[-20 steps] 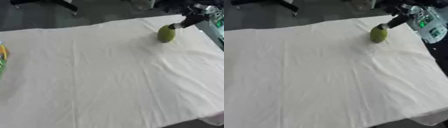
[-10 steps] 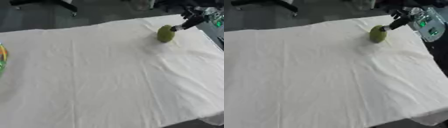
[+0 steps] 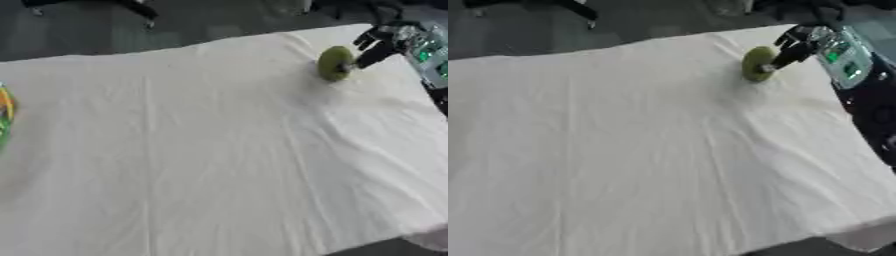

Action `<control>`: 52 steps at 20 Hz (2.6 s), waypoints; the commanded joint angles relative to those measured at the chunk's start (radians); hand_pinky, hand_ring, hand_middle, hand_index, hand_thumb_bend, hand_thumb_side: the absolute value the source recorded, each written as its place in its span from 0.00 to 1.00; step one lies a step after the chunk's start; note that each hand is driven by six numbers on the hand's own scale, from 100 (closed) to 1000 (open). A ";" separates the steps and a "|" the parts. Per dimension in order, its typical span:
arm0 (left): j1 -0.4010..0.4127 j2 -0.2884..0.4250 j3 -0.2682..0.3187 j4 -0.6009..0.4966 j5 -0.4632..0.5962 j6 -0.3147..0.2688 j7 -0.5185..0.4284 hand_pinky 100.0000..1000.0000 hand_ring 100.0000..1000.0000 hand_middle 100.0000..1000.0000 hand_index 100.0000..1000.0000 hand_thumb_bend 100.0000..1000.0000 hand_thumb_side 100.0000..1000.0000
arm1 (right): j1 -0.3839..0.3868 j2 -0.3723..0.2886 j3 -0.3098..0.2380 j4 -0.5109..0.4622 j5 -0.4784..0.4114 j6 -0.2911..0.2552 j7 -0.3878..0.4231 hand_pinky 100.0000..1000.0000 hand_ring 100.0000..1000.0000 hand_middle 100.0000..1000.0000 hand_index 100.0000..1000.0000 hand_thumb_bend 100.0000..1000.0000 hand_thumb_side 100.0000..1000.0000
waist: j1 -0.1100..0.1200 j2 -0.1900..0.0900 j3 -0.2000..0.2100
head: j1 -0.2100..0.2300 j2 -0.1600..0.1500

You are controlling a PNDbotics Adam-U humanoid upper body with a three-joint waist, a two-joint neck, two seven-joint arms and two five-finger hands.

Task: Pick up the objects with one hand, pass them to the other hand, and then place them into the box on the other side of the table.

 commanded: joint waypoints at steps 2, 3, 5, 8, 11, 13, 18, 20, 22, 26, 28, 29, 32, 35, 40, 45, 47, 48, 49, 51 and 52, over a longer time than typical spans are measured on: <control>-0.016 0.013 0.019 -0.005 0.000 0.004 0.003 0.63 0.72 0.61 0.75 0.66 0.42 | -0.028 -0.018 -0.010 0.010 -0.005 -0.011 -0.004 0.80 0.81 0.78 0.83 0.52 0.14 | -0.001 -0.009 0.002 | -0.001 -0.013; -0.017 0.012 0.019 -0.005 0.000 0.004 0.003 0.63 0.72 0.61 0.75 0.65 0.42 | -0.030 -0.016 -0.011 0.016 -0.004 -0.010 -0.005 0.80 0.81 0.78 0.83 0.51 0.14 | -0.001 -0.008 0.003 | -0.001 -0.015; -0.020 0.010 0.017 -0.005 0.000 0.005 0.001 0.63 0.71 0.61 0.74 0.65 0.42 | -0.035 -0.011 -0.012 0.032 0.004 -0.008 -0.010 0.80 0.81 0.79 0.83 0.50 0.13 | -0.001 -0.005 0.004 | 0.000 -0.017; -0.022 0.009 0.017 -0.006 -0.001 0.005 0.000 0.63 0.71 0.60 0.74 0.65 0.42 | -0.043 -0.004 -0.019 0.060 0.031 -0.001 -0.030 0.80 0.81 0.79 0.83 0.49 0.12 | 0.001 0.000 0.008 | 0.000 -0.020; -0.023 0.008 0.018 -0.007 0.000 0.006 0.002 0.63 0.71 0.60 0.74 0.65 0.42 | -0.052 0.004 -0.027 0.087 0.048 0.005 -0.055 0.80 0.81 0.78 0.83 0.49 0.11 | 0.002 0.004 0.011 | -0.001 -0.024; -0.024 0.007 0.017 -0.008 -0.001 0.006 0.001 0.62 0.71 0.60 0.74 0.64 0.42 | -0.055 0.009 -0.030 0.096 0.052 0.005 -0.071 0.80 0.81 0.78 0.82 0.48 0.10 | 0.003 0.006 0.012 | -0.001 -0.027; -0.027 0.006 0.017 -0.008 -0.006 0.006 -0.001 0.62 0.71 0.60 0.74 0.64 0.42 | -0.057 0.015 -0.029 0.103 0.043 0.005 -0.100 0.80 0.80 0.76 0.81 0.46 0.04 | 0.005 0.010 0.014 | -0.001 -0.029; -0.029 0.004 0.016 -0.008 -0.006 0.006 -0.001 0.62 0.71 0.60 0.74 0.64 0.42 | -0.056 0.018 -0.027 0.104 0.040 0.007 -0.105 0.80 0.79 0.75 0.80 0.46 0.02 | 0.006 0.011 0.015 | -0.001 -0.031; -0.030 0.004 0.016 -0.008 -0.006 0.006 -0.001 0.62 0.71 0.60 0.74 0.64 0.42 | -0.056 0.021 -0.026 0.105 0.036 0.010 -0.113 0.79 0.78 0.73 0.79 0.46 0.00 | 0.007 0.012 0.016 | -0.001 -0.032; -0.030 0.002 0.017 -0.008 -0.006 0.007 0.002 0.62 0.71 0.60 0.74 0.64 0.42 | -0.057 0.026 -0.027 0.107 0.025 0.019 -0.153 0.78 0.75 0.67 0.76 0.38 0.01 | 0.009 0.016 0.017 | -0.004 -0.036; -0.032 0.001 0.017 -0.009 -0.005 0.008 0.002 0.62 0.71 0.61 0.74 0.63 0.42 | -0.057 0.030 -0.028 0.110 0.023 0.030 -0.188 0.77 0.72 0.62 0.73 0.30 0.01 | 0.009 0.019 0.018 | -0.006 -0.040; -0.033 0.000 0.017 -0.010 -0.005 0.008 0.003 0.62 0.71 0.61 0.74 0.63 0.42 | -0.057 0.033 -0.028 0.112 0.023 0.036 -0.208 0.76 0.70 0.58 0.72 0.28 0.01 | 0.010 0.020 0.019 | -0.006 -0.042; -0.035 -0.002 0.017 -0.012 -0.006 0.008 0.004 0.61 0.71 0.61 0.74 0.63 0.42 | -0.057 0.042 -0.030 0.117 0.015 0.053 -0.277 0.74 0.65 0.53 0.69 0.23 0.01 | 0.012 0.025 0.021 | -0.008 -0.049; -0.036 -0.002 0.017 -0.014 -0.007 0.008 0.005 0.61 0.70 0.60 0.73 0.62 0.42 | -0.058 0.044 -0.026 0.117 0.013 0.057 -0.328 0.74 0.61 0.48 0.66 0.17 0.00 | 0.013 0.031 0.021 | -0.009 -0.053; -0.038 -0.006 0.018 -0.014 -0.005 0.010 0.005 0.60 0.70 0.60 0.73 0.62 0.42 | -0.057 0.047 -0.019 0.113 0.048 0.043 -0.382 0.72 0.53 0.35 0.53 0.13 0.00 | 0.014 0.038 0.021 | -0.009 -0.057; -0.038 -0.005 0.018 -0.014 -0.004 0.011 0.005 0.59 0.72 0.59 0.73 0.61 0.42 | -0.056 0.046 -0.020 0.102 0.042 0.027 -0.431 0.70 0.50 0.29 0.47 0.11 0.00 | 0.014 0.039 0.020 | -0.009 -0.055; -0.037 -0.005 0.017 -0.014 -0.004 0.011 0.004 0.59 0.72 0.59 0.73 0.61 0.43 | -0.054 0.043 -0.019 0.092 0.034 0.017 -0.441 0.69 0.50 0.28 0.46 0.11 0.00 | 0.013 0.039 0.018 | -0.008 -0.053; -0.037 -0.005 0.017 -0.014 -0.004 0.012 0.004 0.59 0.72 0.59 0.73 0.61 0.43 | -0.053 0.040 -0.018 0.085 0.030 0.012 -0.444 0.69 0.50 0.29 0.45 0.12 0.00 | 0.013 0.038 0.018 | -0.006 -0.052; -0.037 -0.004 0.017 -0.013 -0.004 0.012 0.003 0.59 0.72 0.59 0.73 0.61 0.43 | -0.052 0.037 -0.017 0.079 0.025 0.007 -0.444 0.69 0.51 0.29 0.45 0.12 0.00 | 0.013 0.038 0.017 | -0.005 -0.050; -0.036 -0.003 0.018 -0.012 -0.004 0.012 0.003 0.59 0.72 0.59 0.73 0.61 0.43 | -0.050 0.028 -0.018 0.061 0.014 0.000 -0.445 0.69 0.52 0.31 0.45 0.14 0.00 | 0.012 0.036 0.015 | -0.003 -0.048; -0.036 -0.003 0.018 -0.012 -0.004 0.011 0.003 0.58 0.72 0.59 0.73 0.60 0.43 | -0.049 0.023 -0.019 0.052 0.007 -0.002 -0.446 0.68 0.52 0.32 0.44 0.15 0.00 | 0.012 0.035 0.014 | -0.002 -0.048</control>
